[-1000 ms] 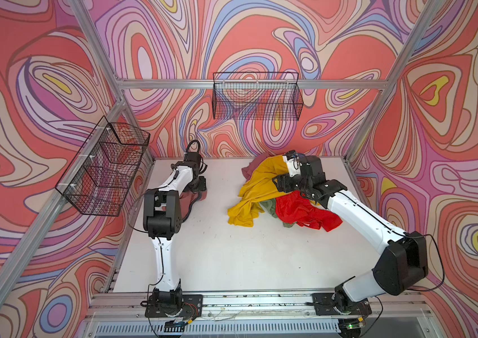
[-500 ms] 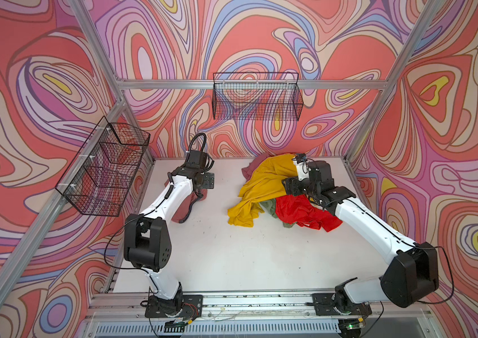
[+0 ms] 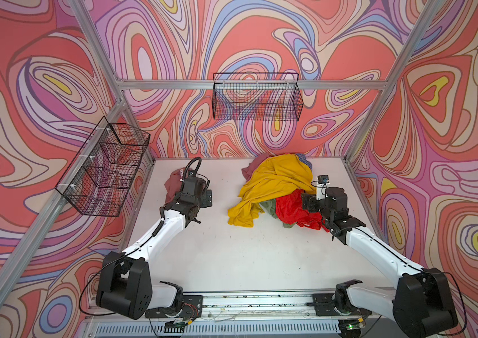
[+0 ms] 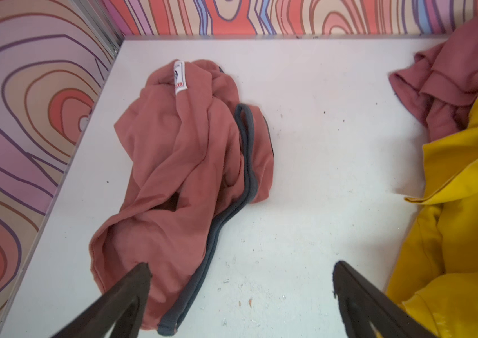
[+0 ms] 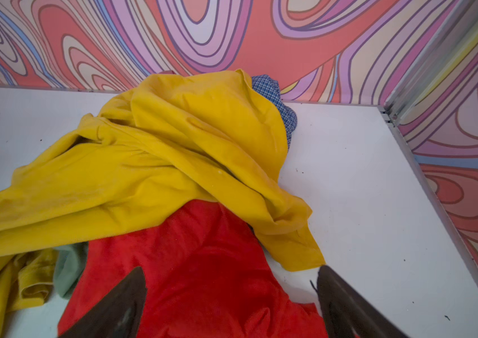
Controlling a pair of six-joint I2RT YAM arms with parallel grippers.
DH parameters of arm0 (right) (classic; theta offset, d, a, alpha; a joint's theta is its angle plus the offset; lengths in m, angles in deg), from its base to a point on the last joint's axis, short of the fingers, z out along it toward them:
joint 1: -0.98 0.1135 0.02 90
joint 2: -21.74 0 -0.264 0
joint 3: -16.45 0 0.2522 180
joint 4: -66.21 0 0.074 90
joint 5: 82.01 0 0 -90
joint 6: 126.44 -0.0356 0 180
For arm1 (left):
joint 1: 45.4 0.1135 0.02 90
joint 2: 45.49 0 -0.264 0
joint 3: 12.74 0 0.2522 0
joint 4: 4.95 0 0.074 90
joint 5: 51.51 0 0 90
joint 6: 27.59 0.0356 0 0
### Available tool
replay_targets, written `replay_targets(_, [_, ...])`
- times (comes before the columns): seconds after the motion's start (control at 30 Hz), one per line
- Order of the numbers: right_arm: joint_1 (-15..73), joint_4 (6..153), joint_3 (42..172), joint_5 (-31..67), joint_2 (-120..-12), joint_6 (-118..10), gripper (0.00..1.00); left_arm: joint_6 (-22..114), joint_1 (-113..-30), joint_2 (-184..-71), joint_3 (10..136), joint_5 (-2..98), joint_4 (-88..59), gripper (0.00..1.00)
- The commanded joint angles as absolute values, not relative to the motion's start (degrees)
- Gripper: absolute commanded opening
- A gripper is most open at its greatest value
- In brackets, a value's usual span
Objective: Pick out a specific cloth from the pile
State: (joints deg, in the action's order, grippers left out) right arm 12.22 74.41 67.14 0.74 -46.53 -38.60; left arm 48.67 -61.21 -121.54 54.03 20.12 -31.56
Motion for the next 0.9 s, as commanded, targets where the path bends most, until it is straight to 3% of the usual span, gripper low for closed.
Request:
replay_targets(0.0, [11.34, 62.89, 63.08, -2.66, -46.25, -40.65, 0.95, 48.82, -61.47, -119.16, 51.52, 16.61, -26.07, 1.0])
replay_targets(0.47, [6.4, 39.91, 50.75, -3.08, -50.66, -41.68, 0.95, 49.55, -61.41, -113.11, 42.89, 15.13, -18.46, 1.0])
replay_targets(0.87, [3.83, 22.2, 50.59, -0.04, -67.22, -36.96, 0.92, 52.55, -61.48, -112.52, 38.15, 12.44, -12.35, 1.0])
